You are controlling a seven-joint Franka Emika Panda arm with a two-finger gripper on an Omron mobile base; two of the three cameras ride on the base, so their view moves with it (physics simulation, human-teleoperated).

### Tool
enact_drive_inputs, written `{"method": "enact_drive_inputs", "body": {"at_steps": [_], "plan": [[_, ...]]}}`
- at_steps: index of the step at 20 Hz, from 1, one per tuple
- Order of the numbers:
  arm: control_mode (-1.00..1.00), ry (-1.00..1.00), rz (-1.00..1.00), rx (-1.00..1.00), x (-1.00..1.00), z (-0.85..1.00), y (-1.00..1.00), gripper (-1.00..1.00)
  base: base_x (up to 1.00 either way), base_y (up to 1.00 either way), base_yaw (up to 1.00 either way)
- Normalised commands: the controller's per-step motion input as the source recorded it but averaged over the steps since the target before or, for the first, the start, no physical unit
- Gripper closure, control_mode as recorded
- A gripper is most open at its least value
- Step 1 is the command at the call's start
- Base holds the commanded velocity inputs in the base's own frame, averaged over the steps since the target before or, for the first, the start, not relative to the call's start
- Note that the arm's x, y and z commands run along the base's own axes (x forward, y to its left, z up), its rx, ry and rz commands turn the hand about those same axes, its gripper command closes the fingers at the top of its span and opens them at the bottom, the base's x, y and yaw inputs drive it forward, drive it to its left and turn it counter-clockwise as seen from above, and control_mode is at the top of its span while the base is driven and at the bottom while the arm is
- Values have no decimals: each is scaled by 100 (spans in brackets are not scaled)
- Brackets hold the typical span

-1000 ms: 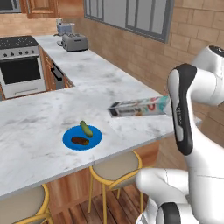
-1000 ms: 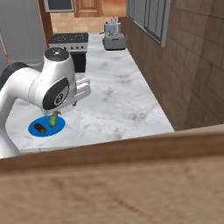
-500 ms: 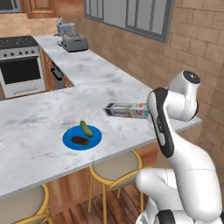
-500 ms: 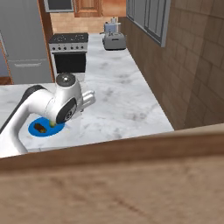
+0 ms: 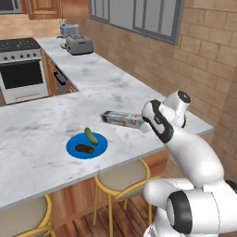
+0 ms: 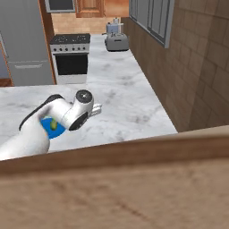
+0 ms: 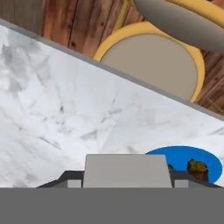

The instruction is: Retrieve the tupperware and aluminum foil from the cabinet and place them on the dining counter near the plate with sweet potato and cucumber to prepare for storing leftovers.

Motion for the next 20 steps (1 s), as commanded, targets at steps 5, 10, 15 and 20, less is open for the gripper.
{"method": "enact_drive_inputs", "body": {"at_steps": [5, 10, 15, 20], "plan": [[-100, 7, 0, 1, 67, -74, 43, 100, 0, 0, 0], [-100, 3, -2, 1, 75, -54, 17, 100, 0, 0, 0], [-100, 0, -6, 1, 75, -35, 2, -100, 0, 0, 0], [-100, 0, 0, 0, 14, -23, 42, -100, 0, 0, 0]]}}
